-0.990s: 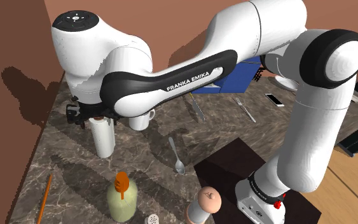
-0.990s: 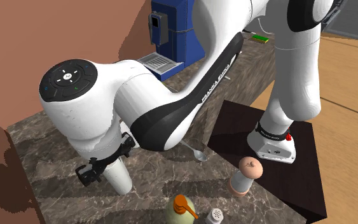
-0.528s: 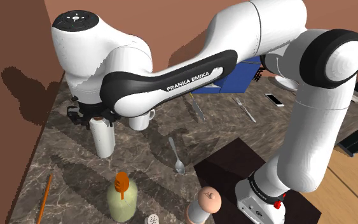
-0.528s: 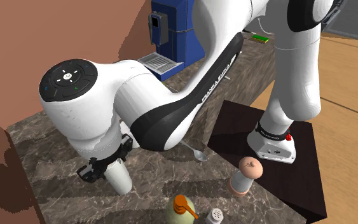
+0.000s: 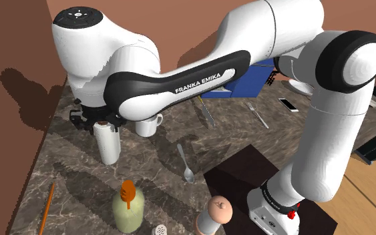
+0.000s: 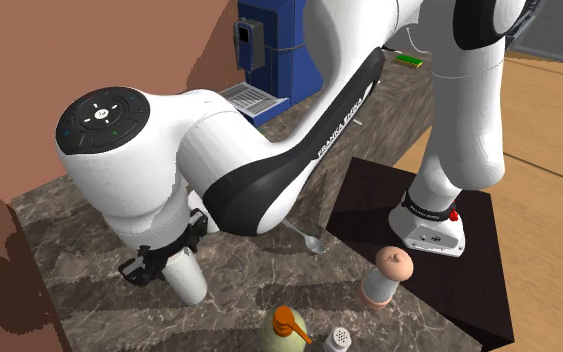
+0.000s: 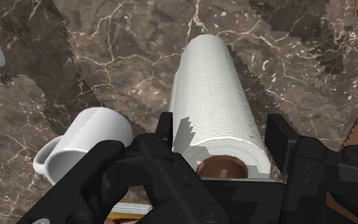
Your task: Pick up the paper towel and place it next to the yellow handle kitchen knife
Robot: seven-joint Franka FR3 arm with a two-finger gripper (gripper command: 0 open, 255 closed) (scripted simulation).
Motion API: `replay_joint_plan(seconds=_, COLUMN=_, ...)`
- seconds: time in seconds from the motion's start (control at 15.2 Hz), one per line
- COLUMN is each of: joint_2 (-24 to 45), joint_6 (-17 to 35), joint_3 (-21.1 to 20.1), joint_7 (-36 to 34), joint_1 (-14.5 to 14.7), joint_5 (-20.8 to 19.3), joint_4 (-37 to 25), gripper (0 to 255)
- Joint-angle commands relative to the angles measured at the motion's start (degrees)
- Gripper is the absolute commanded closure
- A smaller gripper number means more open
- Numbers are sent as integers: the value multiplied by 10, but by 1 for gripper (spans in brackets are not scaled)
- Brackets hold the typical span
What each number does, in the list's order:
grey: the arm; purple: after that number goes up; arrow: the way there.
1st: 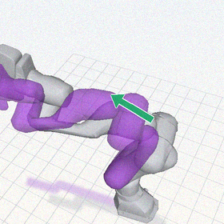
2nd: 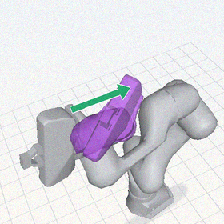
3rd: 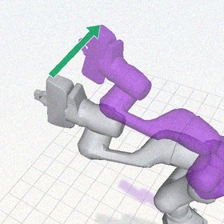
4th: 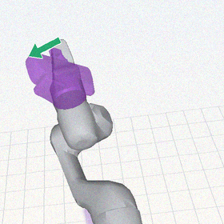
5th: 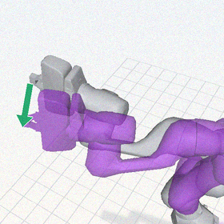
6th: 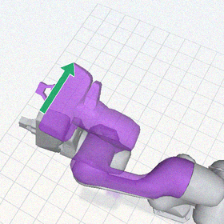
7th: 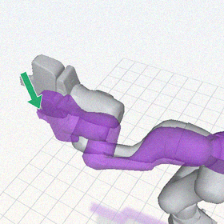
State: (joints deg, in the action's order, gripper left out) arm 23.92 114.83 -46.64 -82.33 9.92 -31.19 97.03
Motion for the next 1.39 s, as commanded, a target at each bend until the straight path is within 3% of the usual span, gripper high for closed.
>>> replay_joint_plan(seconds=0.0, joint_2=-6, joint_6=-10, joint_3=-3, joint_7=6, joint_1=-2, joint_5=6, joint_4=-6, gripper=255)
replay_joint_plan(seconds=1.32, joint_2=-30, joint_6=-138, joint_3=-20, joint_7=50, joint_1=7, joint_5=40, joint_4=-125, gripper=255)
